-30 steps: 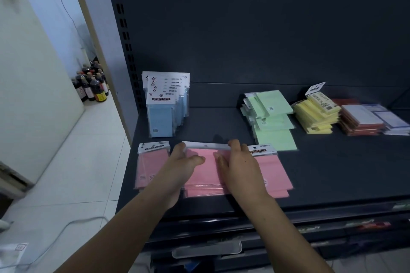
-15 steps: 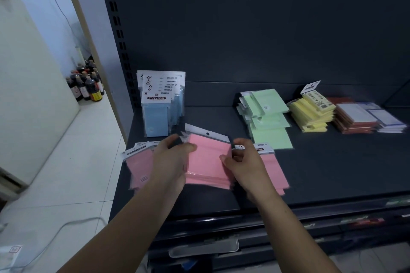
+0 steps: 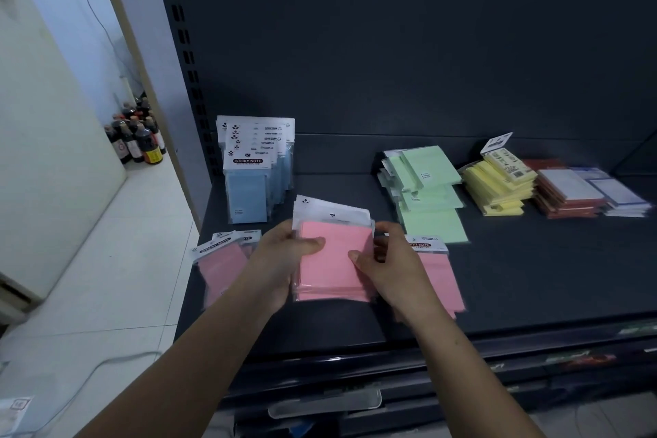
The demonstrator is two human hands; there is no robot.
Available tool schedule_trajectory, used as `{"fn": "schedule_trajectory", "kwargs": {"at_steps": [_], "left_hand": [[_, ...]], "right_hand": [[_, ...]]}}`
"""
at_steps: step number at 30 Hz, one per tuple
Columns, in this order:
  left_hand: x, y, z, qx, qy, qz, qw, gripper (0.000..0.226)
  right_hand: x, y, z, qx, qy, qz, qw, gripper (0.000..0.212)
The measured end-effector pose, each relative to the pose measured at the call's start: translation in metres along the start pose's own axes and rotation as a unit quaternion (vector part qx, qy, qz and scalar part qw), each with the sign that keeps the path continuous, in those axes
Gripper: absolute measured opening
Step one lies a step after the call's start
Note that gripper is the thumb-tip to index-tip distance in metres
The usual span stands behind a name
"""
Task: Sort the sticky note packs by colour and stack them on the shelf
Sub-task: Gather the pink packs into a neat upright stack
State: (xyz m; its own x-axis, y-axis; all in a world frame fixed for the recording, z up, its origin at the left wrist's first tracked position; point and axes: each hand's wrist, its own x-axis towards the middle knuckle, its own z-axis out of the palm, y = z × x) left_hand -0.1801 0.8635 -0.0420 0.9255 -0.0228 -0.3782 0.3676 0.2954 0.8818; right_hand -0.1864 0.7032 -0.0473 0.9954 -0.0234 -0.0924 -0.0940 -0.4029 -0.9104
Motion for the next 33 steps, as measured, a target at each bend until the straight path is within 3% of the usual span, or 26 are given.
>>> {"fn": "schedule_trajectory", "kwargs": {"at_steps": [5,9,13,21,26,33], "left_hand": [[0.0,0.004,-0.007,-0.001,-0.078,0.148,0.986,0.04],[0.005,0.003,-0.007,0.084,-0.075,0.209,0.971,0.045],[0.011,-0.006,-0.003,0.199,-0.051,0.217,0.954,0.058],[0.038,-0.001,-0.003,0.306,0.027,0.227,0.924,0.053],[0.067,0.009,0.002,0.366,0.071,0.229,0.899,0.067],[0.109,0.017,0.027,0.327,0.119,0.244,0.905,0.074]], "right_hand": [[0.009,-0.008,-0.002,0.065,0.027,-0.029,0.997,0.071],[0.015,-0.009,-0.003,0.07,0.053,-0.073,0.993,0.062],[0.018,0.001,-0.002,0.064,0.039,-0.085,0.994,0.061],[0.043,-0.002,0.0,0.003,0.05,-0.098,0.994,0.052],[0.075,-0.014,0.006,-0.063,0.072,-0.094,0.991,0.044],[0.116,-0.021,0.017,-0.019,0.133,-0.104,0.985,0.05]]}}
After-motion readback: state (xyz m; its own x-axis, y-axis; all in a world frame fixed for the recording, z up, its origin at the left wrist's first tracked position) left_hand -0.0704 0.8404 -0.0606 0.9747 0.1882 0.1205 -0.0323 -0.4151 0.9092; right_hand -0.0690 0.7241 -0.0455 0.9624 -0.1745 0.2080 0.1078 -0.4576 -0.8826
